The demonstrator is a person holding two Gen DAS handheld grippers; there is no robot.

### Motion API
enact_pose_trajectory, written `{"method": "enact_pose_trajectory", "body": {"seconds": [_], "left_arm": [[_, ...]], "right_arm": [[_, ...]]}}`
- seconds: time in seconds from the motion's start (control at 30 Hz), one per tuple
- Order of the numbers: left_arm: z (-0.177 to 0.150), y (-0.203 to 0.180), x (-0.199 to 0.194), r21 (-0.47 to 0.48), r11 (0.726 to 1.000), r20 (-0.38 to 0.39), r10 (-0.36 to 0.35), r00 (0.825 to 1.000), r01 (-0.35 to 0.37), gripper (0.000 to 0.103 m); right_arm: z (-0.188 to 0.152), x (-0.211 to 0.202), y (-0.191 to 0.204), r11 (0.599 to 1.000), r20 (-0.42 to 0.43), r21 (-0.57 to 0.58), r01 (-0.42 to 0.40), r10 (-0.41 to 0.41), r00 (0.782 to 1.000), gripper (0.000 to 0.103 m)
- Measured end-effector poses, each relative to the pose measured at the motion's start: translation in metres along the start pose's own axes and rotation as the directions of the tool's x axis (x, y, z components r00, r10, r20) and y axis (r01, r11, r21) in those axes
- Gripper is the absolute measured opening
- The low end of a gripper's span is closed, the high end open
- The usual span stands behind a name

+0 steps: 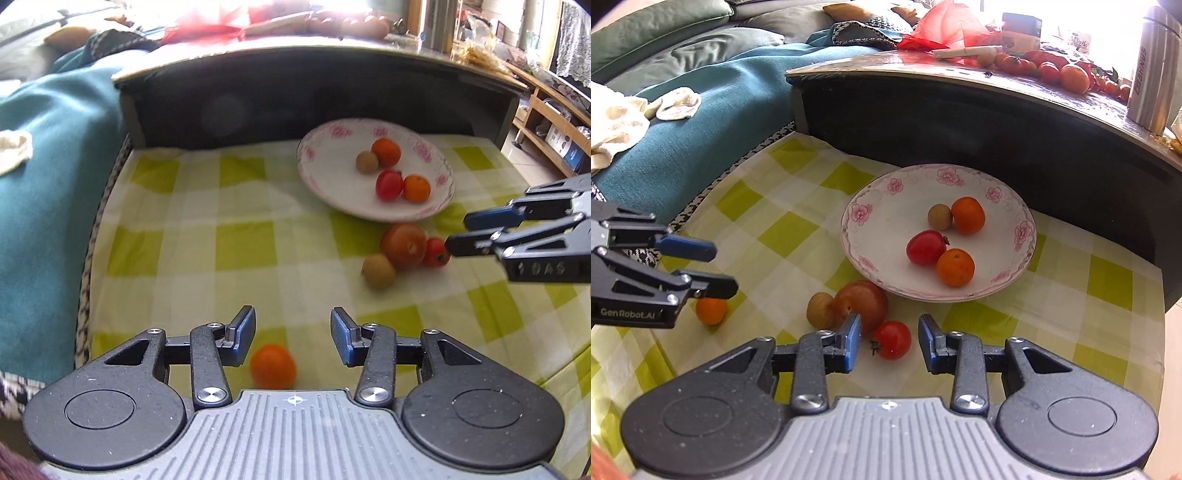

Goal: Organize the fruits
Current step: 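Move the left tool to an orange while the right tool approaches a cherry tomato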

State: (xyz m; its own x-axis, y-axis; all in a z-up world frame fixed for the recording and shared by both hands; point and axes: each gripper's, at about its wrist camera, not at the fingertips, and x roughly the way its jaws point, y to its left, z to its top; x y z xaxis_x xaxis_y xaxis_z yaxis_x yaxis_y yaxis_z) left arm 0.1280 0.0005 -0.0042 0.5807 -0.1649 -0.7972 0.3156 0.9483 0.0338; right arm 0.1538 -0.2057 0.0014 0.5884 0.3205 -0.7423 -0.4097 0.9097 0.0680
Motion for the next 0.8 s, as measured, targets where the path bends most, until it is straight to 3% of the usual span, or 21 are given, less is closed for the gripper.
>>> {"method": "enact_pose_trajectory", "body": {"seconds": [0.43, 0.67, 0.8], "left_arm": [[-0.022, 0.004, 0.022, -0.013, 1.000, -0.092, 0.022, 0.996, -0.023, 0.056], [-0.023, -0.002, 0.022, 0.027, 0.999, -0.079, 0.021, 0.997, -0.018, 0.041], [-0.022, -0.007, 0.021, 0.028, 0.999, -0.073, -0.021, 0.997, 0.023, 0.040]], "right_arm": [[-0.012, 0.002, 0.002, 1.000, -0.027, -0.015, 0.002, -0.002, 1.000, 0.037], [-0.013, 0.017, -0.003, 1.000, -0.044, -0.024, -0.002, 0.001, 0.999, 0.037], [-0.010, 0.026, -0.002, 0.999, -0.052, -0.036, -0.017, 0.015, 0.999, 0.037]]}}
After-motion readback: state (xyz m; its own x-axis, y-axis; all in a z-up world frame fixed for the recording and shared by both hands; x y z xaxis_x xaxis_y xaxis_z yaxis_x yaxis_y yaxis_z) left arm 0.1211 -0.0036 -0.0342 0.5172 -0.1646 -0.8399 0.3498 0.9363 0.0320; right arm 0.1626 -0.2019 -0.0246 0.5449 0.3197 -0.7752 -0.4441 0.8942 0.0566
